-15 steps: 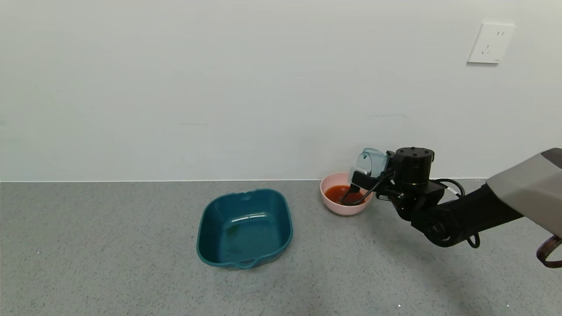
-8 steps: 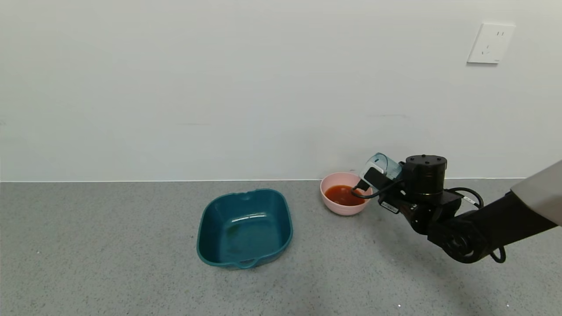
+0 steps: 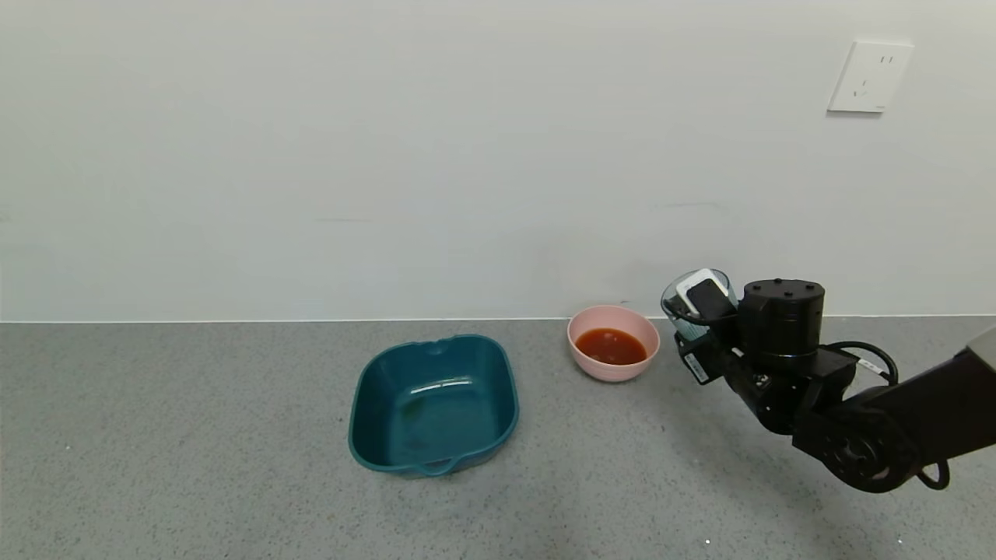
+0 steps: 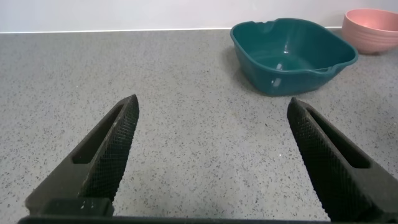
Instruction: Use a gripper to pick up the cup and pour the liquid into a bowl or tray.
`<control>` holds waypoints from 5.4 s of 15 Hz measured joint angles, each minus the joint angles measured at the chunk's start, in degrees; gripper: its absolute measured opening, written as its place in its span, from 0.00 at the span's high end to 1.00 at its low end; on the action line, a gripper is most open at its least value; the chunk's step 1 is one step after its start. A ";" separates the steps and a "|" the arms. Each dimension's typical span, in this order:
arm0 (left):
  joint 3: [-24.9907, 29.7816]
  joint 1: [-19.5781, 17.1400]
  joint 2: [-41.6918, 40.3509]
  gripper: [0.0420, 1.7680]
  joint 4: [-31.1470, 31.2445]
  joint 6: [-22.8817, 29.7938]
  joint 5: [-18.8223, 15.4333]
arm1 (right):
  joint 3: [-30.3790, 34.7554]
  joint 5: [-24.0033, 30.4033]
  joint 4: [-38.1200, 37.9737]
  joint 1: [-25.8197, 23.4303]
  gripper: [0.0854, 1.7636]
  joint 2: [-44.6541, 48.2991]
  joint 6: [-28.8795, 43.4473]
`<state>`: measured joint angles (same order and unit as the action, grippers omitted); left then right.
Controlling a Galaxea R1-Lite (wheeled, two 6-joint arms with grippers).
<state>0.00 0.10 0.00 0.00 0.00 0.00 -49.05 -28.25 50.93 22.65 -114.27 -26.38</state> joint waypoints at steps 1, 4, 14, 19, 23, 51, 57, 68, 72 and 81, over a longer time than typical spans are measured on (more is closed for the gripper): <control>0.00 0.00 0.00 0.03 0.00 0.00 0.00 | 0.22 -0.20 0.00 0.00 0.24 0.66 2.73; 0.00 0.00 0.00 0.03 0.00 0.00 0.00 | 0.57 -0.61 -0.05 0.20 0.24 2.34 11.28; 0.00 0.00 0.00 0.03 0.00 0.00 0.00 | 3.69 0.90 0.55 -1.46 0.24 3.28 26.76; 0.00 0.00 0.00 0.03 0.00 0.00 0.00 | 5.07 6.47 6.28 -7.55 0.24 1.66 28.05; 0.00 0.00 0.00 0.03 0.00 0.00 0.00 | 5.10 9.48 8.57 -12.42 0.24 -1.96 28.05; 0.00 0.00 0.00 0.03 0.00 0.00 0.00 | 0.83 12.68 15.41 -18.02 0.12 -19.60 29.79; 0.00 0.00 0.00 0.03 0.00 0.00 0.00 | 2.04 12.96 11.72 -18.12 0.07 -16.46 29.82; 0.00 0.00 0.00 0.03 0.00 0.00 0.00 | 4.44 20.61 -31.84 -17.70 0.04 20.78 29.96; 0.00 0.00 0.00 0.03 0.00 0.00 0.00 | 4.68 22.03 -45.45 -16.76 0.04 37.49 29.96; 0.00 0.00 0.00 0.03 0.00 0.00 0.00 | 11.91 22.35 -60.43 -16.43 0.04 72.50 26.54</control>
<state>0.00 0.10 0.00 0.00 0.00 0.00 -37.14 -5.90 -9.50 6.22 -41.78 0.16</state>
